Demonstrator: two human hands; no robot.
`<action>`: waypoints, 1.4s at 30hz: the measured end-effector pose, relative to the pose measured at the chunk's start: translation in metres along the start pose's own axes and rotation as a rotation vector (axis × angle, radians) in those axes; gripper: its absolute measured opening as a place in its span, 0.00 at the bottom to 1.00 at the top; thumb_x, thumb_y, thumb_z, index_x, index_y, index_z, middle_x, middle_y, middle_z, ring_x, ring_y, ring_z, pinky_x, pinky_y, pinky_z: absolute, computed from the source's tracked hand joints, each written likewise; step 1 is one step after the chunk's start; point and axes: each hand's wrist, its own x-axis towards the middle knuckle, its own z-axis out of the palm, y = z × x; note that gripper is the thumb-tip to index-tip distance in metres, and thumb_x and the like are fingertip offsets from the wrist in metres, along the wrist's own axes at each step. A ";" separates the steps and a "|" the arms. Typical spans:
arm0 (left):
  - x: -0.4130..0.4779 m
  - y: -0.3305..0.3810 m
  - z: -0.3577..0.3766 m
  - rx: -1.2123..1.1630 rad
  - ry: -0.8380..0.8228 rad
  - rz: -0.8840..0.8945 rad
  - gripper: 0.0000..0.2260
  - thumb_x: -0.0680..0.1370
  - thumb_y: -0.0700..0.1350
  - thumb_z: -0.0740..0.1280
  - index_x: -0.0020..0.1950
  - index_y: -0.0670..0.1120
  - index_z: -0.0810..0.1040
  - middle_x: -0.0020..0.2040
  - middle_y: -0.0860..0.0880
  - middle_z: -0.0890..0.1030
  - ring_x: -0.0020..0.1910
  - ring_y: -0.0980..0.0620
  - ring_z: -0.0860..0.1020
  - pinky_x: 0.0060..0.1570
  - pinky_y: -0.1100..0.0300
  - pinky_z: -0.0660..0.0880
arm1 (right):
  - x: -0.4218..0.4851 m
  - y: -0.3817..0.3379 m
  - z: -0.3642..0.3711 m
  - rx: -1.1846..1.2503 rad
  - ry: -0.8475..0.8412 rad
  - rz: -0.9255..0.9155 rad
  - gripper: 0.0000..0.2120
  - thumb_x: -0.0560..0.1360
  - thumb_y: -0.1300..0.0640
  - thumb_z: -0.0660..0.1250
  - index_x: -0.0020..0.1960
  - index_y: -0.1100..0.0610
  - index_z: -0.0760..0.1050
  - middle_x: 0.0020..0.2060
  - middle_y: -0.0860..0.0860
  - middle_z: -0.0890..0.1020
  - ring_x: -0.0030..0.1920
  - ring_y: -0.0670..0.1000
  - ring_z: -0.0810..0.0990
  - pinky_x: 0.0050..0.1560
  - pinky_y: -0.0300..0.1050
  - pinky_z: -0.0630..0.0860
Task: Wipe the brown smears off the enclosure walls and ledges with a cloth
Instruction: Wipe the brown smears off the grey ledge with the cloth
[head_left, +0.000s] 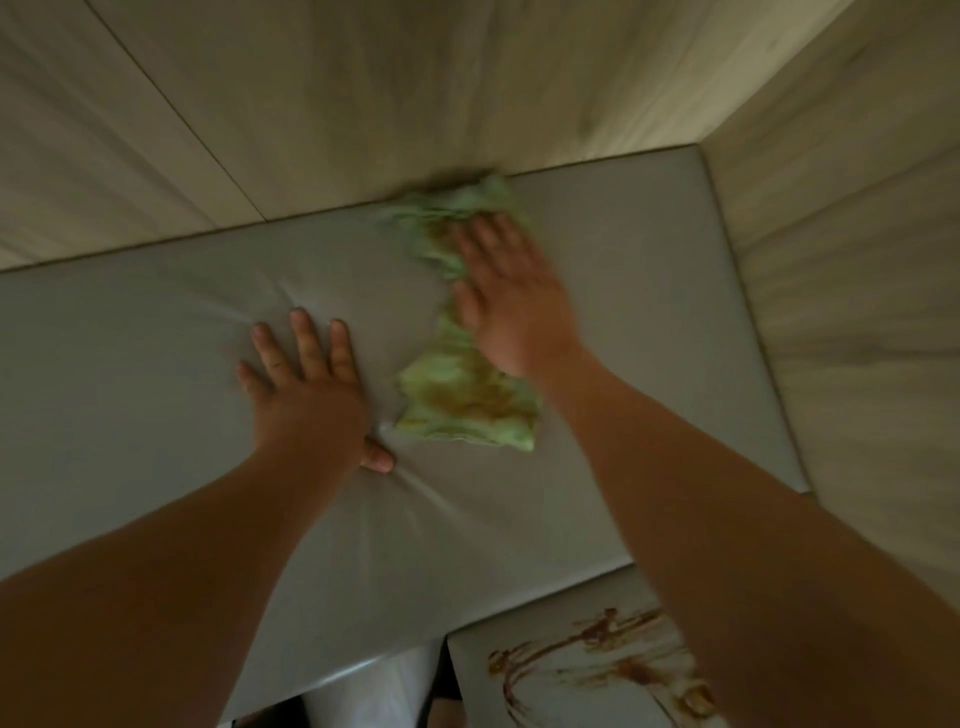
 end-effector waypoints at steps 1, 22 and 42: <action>0.000 0.000 0.000 -0.003 -0.004 -0.004 0.71 0.64 0.74 0.73 0.79 0.41 0.25 0.79 0.33 0.29 0.77 0.23 0.36 0.76 0.27 0.49 | -0.006 0.029 -0.004 -0.031 0.013 0.083 0.29 0.84 0.46 0.52 0.81 0.57 0.64 0.79 0.57 0.67 0.81 0.59 0.61 0.81 0.55 0.57; -0.028 -0.095 0.022 -0.389 0.291 0.265 0.51 0.73 0.73 0.64 0.85 0.46 0.49 0.85 0.44 0.52 0.83 0.42 0.50 0.81 0.43 0.47 | 0.026 -0.108 0.002 0.061 -0.076 0.390 0.31 0.86 0.42 0.42 0.85 0.54 0.46 0.84 0.51 0.48 0.84 0.56 0.43 0.82 0.53 0.38; -0.101 -0.072 0.118 -0.263 0.476 0.338 0.20 0.77 0.57 0.66 0.69 0.58 0.74 0.70 0.46 0.73 0.69 0.35 0.68 0.73 0.32 0.61 | -0.147 -0.004 -0.001 -0.114 -0.141 0.504 0.36 0.82 0.37 0.42 0.85 0.53 0.48 0.84 0.55 0.52 0.83 0.58 0.49 0.82 0.56 0.48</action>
